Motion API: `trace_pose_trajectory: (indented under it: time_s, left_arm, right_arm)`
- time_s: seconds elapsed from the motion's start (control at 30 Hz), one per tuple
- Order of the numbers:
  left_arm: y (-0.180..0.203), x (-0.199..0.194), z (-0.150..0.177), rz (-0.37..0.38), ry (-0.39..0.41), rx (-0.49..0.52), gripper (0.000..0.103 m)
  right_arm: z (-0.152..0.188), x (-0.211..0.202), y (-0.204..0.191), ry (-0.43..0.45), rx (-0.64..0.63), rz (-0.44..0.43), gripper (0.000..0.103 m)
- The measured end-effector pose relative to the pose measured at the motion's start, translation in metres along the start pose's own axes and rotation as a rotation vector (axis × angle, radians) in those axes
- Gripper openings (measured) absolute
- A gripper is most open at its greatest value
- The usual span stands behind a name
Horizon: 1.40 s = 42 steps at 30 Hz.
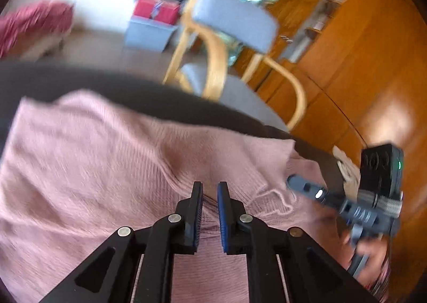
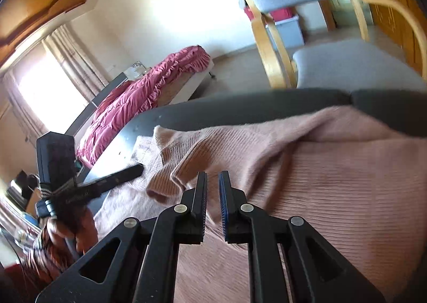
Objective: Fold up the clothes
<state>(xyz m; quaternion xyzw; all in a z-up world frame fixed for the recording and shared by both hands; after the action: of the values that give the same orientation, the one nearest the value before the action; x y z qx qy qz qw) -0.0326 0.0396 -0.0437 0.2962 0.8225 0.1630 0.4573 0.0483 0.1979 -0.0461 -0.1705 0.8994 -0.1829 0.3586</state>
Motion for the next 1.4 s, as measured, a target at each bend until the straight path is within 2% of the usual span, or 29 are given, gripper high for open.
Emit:
trace_pose_trajectory:
  time_s: [0.07,0.13,0.23,0.37,0.47,0.57,0.6,0.73,0.8,0.9,0.93,1.0,1.03,1.07,1.1,1.13,1.2,1.3,1.4]
  left_arm:
    - [-0.010,0.008,0.005,-0.015,-0.011,-0.074,0.010]
    - [-0.018,0.014,0.011,-0.013,-0.008,-0.121,0.013]
    - [-0.021,0.016,0.014,0.020,0.012,-0.156,0.017]
    - [-0.031,0.009,0.016,0.088,0.001,-0.249,0.018]
    - [-0.051,0.001,0.016,0.083,0.021,-0.333,0.018]
    - [-0.058,-0.002,0.014,0.095,0.055,-0.339,0.020]
    - [-0.059,-0.003,0.013,0.095,0.064,-0.334,0.020]
    - [-0.037,0.002,0.010,0.006,0.056,-0.192,0.021]
    - [-0.031,0.006,0.009,-0.037,0.047,-0.142,0.021]
    - [-0.028,0.014,0.009,-0.051,0.041,-0.123,0.023]
    - [-0.028,0.014,0.010,-0.039,0.047,-0.135,0.027]
    - [-0.027,0.015,0.010,-0.021,0.057,-0.148,0.027]
    - [-0.027,0.015,0.010,-0.018,0.054,-0.141,0.025]
    - [-0.027,0.014,0.010,-0.018,0.049,-0.135,0.024]
    - [-0.027,0.012,0.009,-0.016,0.044,-0.131,0.011]
    - [-0.027,0.008,0.008,-0.003,0.045,-0.131,0.006]
    - [-0.027,0.000,0.005,0.019,0.048,-0.129,0.005]
    - [-0.027,-0.011,0.000,0.003,0.062,-0.087,0.004]
    - [-0.030,-0.005,0.004,-0.083,0.051,0.003,0.004]
  right_arm:
    - [0.007,0.012,0.008,-0.026,0.050,0.042,0.018]
    - [0.012,0.017,0.013,-0.018,0.092,0.003,0.027]
    - [0.016,0.018,0.019,-0.006,0.142,-0.074,0.032]
    - [0.017,0.015,0.027,0.005,0.213,-0.137,0.032]
    - [0.018,0.010,0.031,0.017,0.235,-0.141,0.032]
    - [0.018,0.006,0.036,0.030,0.254,-0.140,0.032]
    - [0.018,0.004,0.038,0.035,0.260,-0.134,0.032]
    - [0.016,-0.001,0.045,0.055,0.262,-0.084,0.032]
    - [0.016,-0.001,0.045,0.051,0.263,-0.094,0.033]
    - [0.020,0.007,0.042,0.014,0.242,-0.123,0.037]
    - [0.019,0.010,0.038,0.007,0.213,-0.110,0.037]
    - [0.018,0.013,0.030,-0.001,0.131,-0.068,0.036]
    - [0.018,0.014,0.027,-0.002,0.098,-0.045,0.018]
    - [0.019,0.016,0.026,-0.006,0.079,-0.029,0.007]
    - [0.019,0.016,0.026,-0.006,0.080,-0.030,0.006]
    - [0.018,0.015,0.027,-0.001,0.094,-0.041,0.006]
    - [0.015,0.006,0.028,0.034,0.111,-0.059,0.006]
    - [0.010,-0.014,0.022,0.073,0.078,-0.044,0.006]
    - [0.011,-0.016,0.017,0.039,0.051,-0.030,0.006]
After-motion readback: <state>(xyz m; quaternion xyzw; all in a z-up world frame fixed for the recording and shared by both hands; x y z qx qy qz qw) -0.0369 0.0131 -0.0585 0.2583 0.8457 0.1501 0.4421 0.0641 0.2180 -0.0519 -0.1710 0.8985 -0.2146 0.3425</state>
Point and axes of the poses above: each gripper's, at about its wrist camera, not at the fingertips, and x roughly the way its jaws point, y to its right, z to its underside, the point moved 6 cm from there along x, roughly the way its jaws point, and after that the axes turned 5 degrees about -x, right-handed, at the moved point
